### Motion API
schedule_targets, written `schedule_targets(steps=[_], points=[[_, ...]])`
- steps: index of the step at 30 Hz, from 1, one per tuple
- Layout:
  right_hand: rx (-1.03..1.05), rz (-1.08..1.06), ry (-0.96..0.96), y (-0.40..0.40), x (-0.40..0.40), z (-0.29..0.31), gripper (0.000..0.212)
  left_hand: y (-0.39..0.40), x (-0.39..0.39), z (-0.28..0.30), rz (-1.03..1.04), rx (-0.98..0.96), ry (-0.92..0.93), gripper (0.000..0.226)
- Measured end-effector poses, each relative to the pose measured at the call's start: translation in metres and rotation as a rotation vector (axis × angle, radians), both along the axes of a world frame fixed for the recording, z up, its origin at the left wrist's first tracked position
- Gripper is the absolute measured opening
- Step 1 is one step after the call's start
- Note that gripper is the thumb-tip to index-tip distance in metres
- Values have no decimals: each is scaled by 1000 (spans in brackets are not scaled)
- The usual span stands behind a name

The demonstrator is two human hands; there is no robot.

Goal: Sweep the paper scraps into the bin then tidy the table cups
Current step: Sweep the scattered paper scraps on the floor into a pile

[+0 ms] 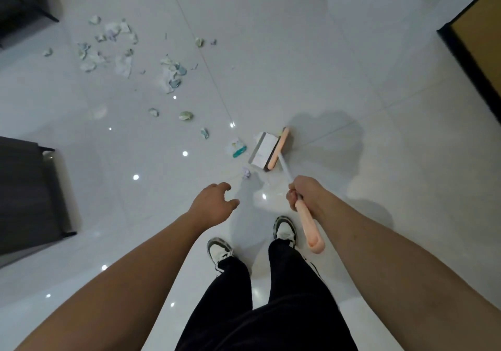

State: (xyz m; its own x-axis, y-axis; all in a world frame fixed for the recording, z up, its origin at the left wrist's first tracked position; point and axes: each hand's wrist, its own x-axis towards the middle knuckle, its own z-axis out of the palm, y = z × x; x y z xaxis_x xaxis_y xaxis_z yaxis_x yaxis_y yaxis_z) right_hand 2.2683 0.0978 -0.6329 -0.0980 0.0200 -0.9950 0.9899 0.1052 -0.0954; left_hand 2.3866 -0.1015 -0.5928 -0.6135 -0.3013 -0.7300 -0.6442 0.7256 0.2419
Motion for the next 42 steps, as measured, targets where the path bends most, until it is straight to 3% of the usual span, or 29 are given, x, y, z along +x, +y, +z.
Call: schedule_targets(steps=[12,21,28,36,42], points=[[269,134,102,-22,81,-6,16,-55,49,-16,5,90,68,56],[128,-50,47,-112,166,-13,17,-128,131,-26,26,100,25,55],[-96,-125,21,-149,147,20,11,-176,132,-7,24,55,46,55],[133,14,170,-147,130,48,3,-192,89,18,48,77,170,54],[294,113,250,-131,84,40,19,-194,56,14,47,69,162,54]])
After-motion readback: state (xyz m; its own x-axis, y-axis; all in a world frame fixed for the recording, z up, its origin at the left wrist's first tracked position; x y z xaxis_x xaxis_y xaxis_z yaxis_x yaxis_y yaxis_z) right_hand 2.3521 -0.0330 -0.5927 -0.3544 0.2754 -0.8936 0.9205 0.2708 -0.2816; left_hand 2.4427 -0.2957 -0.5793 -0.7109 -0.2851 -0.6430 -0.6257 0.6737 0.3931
